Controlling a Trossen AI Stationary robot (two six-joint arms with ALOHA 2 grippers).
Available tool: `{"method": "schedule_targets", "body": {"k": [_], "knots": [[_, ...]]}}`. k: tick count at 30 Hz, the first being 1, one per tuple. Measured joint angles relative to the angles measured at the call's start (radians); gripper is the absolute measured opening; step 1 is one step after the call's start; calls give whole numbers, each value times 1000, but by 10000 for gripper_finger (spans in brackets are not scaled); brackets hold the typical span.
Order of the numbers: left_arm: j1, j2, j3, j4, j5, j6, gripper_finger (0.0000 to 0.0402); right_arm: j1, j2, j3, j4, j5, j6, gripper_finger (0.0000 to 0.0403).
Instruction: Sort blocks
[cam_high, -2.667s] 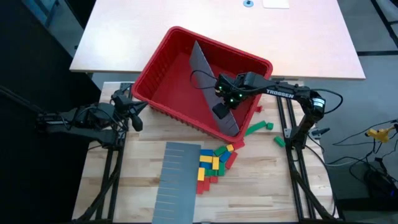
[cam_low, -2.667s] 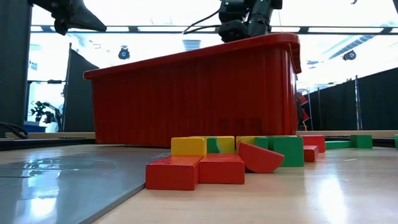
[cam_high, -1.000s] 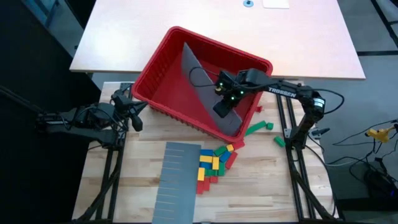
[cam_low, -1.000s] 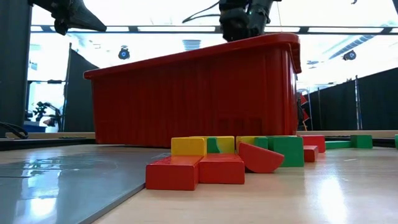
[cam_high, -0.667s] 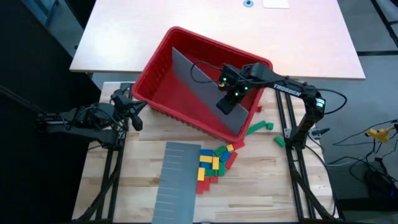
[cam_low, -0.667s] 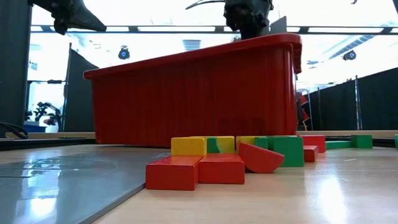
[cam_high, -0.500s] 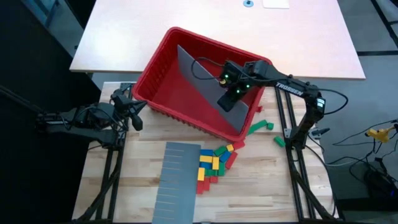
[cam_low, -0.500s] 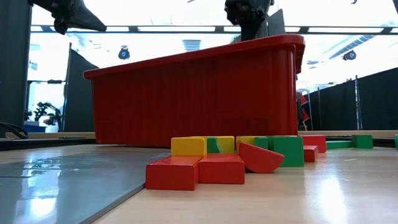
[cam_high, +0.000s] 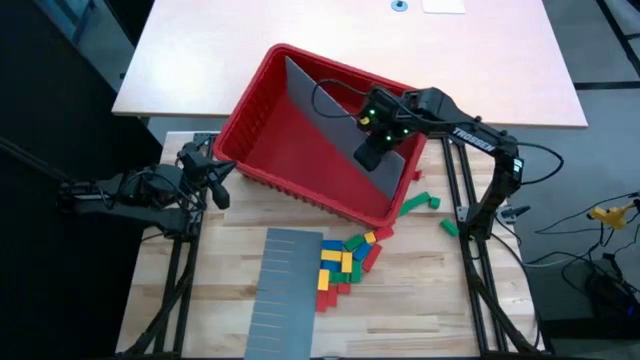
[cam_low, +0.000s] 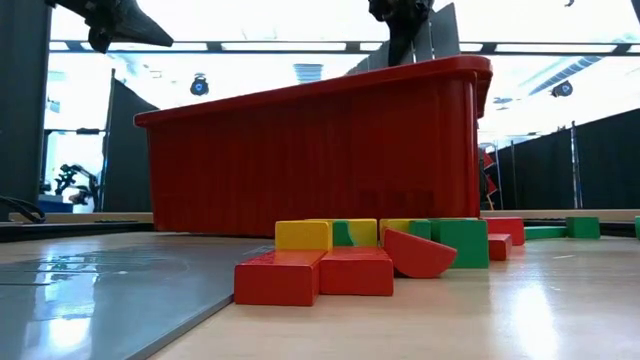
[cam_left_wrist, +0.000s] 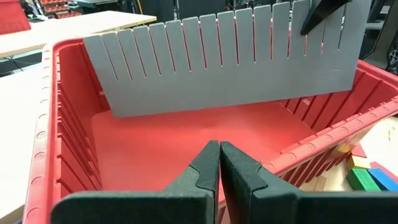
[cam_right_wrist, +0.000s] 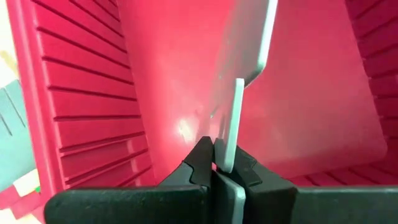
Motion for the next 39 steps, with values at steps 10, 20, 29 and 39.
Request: {"method": "schedule_targets", "body": {"k": [10, 20, 29, 39], "knots": [[0, 0, 0, 108, -13, 134, 0, 1, 1, 103, -44, -4, -22, 0], [11, 78, 181, 29, 47, 352, 0, 1, 2, 176, -81, -5, -38, 0], [121, 245, 518, -273, 63, 467, 41, 37, 2, 178, -70, -32, -61, 0], [335, 424, 689, -310, 201, 588, 187, 88, 3, 178, -62, -32, -73, 0]]}}
